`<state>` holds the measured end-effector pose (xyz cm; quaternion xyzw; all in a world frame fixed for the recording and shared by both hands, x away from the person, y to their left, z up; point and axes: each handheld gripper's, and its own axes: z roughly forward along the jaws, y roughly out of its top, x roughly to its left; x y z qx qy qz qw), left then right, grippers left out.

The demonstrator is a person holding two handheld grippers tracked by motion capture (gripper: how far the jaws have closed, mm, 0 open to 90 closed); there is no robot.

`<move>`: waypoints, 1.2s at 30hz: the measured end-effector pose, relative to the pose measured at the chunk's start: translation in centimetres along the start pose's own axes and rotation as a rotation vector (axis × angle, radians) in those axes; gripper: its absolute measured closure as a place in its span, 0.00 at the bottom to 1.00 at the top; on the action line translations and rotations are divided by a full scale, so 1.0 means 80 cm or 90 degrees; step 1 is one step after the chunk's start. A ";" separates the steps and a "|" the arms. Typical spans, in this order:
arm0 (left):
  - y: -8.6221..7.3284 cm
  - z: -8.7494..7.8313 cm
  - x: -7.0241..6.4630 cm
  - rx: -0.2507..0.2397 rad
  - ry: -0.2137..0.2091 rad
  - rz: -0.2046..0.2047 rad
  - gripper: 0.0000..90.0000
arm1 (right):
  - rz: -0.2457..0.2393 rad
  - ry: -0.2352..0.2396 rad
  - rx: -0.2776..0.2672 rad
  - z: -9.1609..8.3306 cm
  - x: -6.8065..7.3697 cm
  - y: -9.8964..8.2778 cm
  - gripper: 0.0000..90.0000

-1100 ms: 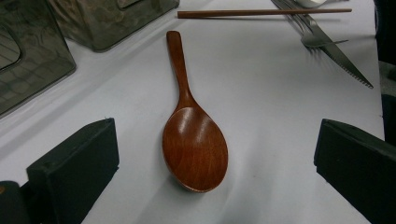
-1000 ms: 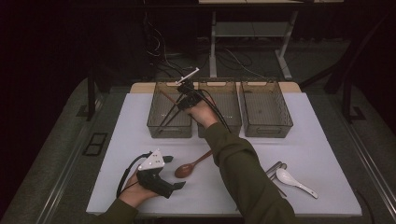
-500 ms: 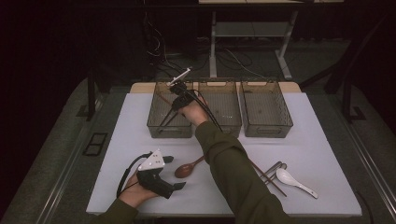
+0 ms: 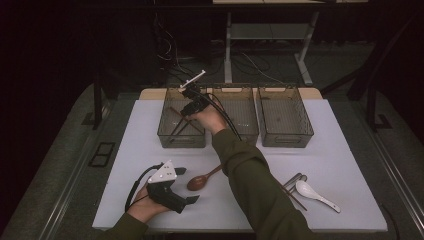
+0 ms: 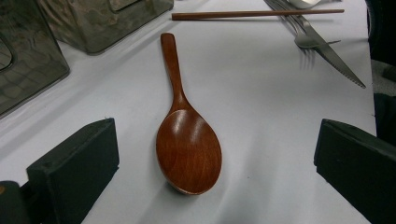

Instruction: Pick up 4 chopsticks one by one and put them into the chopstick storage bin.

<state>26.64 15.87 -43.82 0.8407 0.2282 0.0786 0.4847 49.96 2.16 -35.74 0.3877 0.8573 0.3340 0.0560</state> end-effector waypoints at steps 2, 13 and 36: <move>0.000 0.000 0.000 0.000 0.000 0.001 0.00 | -0.009 0.003 -0.001 -0.003 0.001 0.000 0.69; 0.000 0.000 -0.001 0.001 0.001 -0.002 0.00 | -0.044 0.039 -0.003 -0.031 0.005 -0.019 0.85; 0.000 0.001 -0.002 0.010 0.005 0.002 0.00 | -0.098 0.064 0.027 -0.073 0.000 -0.089 0.99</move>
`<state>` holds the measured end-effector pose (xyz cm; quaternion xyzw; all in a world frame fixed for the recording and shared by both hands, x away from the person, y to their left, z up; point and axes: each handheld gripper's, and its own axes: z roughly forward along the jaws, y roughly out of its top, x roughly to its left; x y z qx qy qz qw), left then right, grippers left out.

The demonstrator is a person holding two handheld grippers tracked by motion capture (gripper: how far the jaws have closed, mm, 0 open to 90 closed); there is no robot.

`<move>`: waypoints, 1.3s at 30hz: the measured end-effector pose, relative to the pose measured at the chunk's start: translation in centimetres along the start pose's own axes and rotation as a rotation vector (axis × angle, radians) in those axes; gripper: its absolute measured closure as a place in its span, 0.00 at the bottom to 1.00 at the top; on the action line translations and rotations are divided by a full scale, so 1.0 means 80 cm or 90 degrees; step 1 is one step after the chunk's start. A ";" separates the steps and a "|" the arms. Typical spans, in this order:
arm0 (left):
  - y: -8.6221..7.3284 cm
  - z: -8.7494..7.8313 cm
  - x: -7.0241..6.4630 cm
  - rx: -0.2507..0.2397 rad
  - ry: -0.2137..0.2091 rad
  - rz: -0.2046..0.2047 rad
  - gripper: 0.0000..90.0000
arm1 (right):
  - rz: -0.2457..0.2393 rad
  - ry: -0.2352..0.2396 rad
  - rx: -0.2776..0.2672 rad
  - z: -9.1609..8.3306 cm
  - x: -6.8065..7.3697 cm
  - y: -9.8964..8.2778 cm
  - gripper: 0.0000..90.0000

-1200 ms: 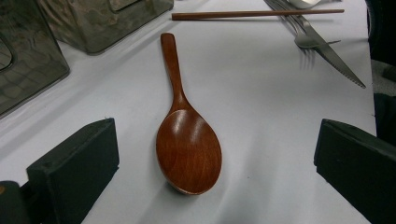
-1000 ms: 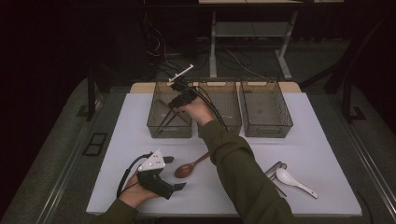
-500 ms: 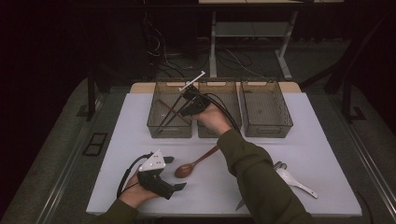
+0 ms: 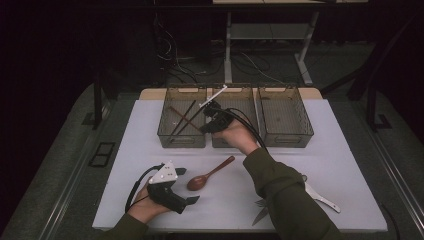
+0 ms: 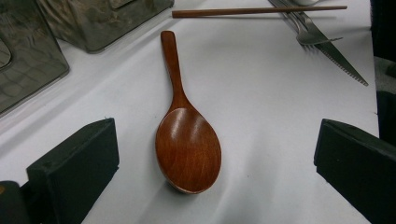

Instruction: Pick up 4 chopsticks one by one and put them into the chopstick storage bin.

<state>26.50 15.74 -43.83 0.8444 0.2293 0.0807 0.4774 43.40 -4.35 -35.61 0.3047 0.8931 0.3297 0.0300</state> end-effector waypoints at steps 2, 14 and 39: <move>0.000 0.000 0.000 0.001 0.000 0.001 0.00 | 0.003 -0.001 0.002 0.003 -0.001 -0.002 0.99; -0.001 -0.001 0.001 -0.001 -0.001 0.000 0.00 | 0.009 0.003 -0.003 0.009 -0.001 -0.003 0.99; -0.001 0.001 0.000 0.012 -0.003 0.003 0.00 | 0.019 0.016 -0.083 -0.091 -0.015 -0.099 0.61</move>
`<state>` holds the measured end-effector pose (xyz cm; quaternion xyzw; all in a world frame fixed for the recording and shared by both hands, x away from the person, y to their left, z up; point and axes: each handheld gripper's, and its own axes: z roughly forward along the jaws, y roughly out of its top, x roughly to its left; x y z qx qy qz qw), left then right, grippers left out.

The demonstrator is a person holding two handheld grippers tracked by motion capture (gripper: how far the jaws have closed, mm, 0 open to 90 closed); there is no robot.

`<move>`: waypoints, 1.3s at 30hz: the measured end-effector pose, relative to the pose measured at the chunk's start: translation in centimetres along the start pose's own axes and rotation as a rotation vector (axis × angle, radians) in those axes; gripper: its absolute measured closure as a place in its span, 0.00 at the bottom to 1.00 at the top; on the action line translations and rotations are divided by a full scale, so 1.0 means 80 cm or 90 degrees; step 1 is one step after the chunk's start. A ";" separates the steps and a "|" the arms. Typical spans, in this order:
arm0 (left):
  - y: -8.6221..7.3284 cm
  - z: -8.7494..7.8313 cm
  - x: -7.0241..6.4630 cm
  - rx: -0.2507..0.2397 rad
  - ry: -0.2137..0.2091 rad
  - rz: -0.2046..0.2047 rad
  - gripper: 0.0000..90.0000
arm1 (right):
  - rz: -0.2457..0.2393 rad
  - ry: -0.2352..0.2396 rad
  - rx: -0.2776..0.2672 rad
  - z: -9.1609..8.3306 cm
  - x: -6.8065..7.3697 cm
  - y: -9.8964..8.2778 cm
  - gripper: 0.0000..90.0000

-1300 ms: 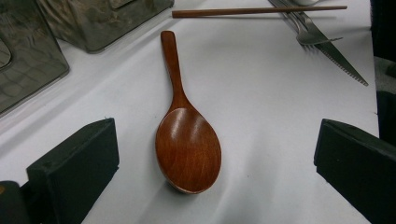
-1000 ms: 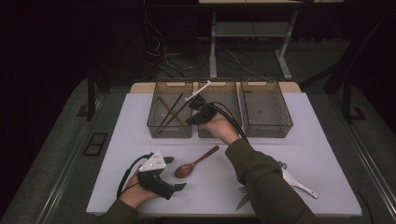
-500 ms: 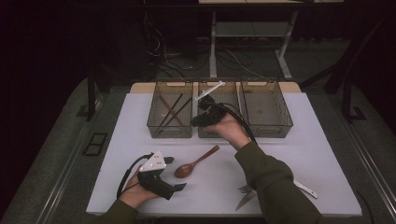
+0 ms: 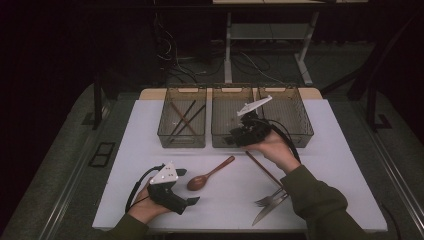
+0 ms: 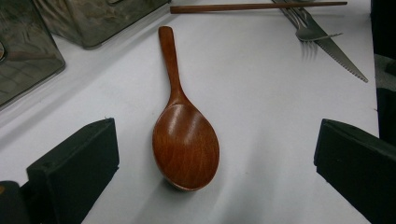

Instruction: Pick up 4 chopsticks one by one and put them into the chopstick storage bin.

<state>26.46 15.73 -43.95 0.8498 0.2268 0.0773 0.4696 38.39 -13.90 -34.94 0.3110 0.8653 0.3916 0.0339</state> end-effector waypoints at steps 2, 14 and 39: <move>0.000 0.000 0.000 -0.001 0.000 0.000 0.00 | -0.002 -0.003 -0.004 -0.008 -0.003 -0.012 0.60; 0.000 0.002 -0.001 0.000 -0.001 -0.001 0.00 | 0.016 -0.028 -0.005 -0.045 -0.013 -0.078 0.57; 0.000 0.000 -0.001 0.002 -0.001 0.003 0.00 | 0.047 -0.079 0.029 -0.081 -0.009 -0.177 0.62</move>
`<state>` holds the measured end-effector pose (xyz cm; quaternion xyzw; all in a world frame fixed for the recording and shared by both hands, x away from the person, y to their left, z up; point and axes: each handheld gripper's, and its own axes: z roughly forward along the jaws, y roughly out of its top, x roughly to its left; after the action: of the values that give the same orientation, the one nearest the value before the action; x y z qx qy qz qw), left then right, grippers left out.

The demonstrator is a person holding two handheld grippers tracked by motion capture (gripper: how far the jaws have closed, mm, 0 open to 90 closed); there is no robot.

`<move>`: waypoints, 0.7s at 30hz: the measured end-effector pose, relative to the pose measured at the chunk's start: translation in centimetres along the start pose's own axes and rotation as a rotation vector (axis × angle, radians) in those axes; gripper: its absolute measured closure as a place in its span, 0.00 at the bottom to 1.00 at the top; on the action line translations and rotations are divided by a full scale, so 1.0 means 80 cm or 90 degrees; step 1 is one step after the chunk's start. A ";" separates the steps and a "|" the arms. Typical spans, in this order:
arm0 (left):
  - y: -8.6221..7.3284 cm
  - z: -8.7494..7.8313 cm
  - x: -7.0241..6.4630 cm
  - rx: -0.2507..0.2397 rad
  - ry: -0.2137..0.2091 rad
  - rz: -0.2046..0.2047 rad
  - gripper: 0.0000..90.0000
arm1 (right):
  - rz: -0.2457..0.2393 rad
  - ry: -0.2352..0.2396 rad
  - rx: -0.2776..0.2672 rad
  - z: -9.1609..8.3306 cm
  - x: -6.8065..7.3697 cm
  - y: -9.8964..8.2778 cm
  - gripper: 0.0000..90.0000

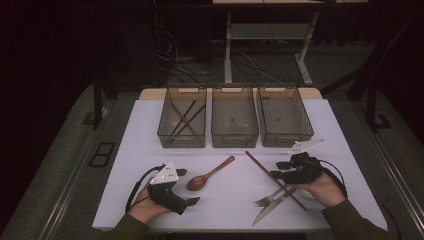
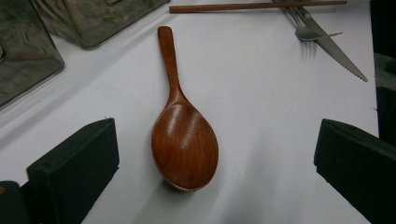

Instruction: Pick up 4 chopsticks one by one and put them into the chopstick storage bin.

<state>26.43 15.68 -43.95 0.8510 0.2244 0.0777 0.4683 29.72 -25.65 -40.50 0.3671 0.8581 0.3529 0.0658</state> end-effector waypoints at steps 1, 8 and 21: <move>0.000 0.000 0.000 0.000 0.000 0.000 0.00 | 0.000 -0.002 0.002 0.001 0.000 -0.003 0.62; 0.000 0.001 -0.001 0.002 -0.003 0.002 0.00 | -0.002 -0.012 0.041 0.015 0.000 -0.016 0.67; 0.000 0.002 -0.001 0.005 -0.005 0.004 0.00 | -0.011 -0.017 0.076 0.029 0.000 -0.019 0.74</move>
<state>26.41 15.55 -44.01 0.8540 0.2202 0.0746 0.4654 29.71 -25.11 -43.27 0.3676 0.8799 0.2955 0.0583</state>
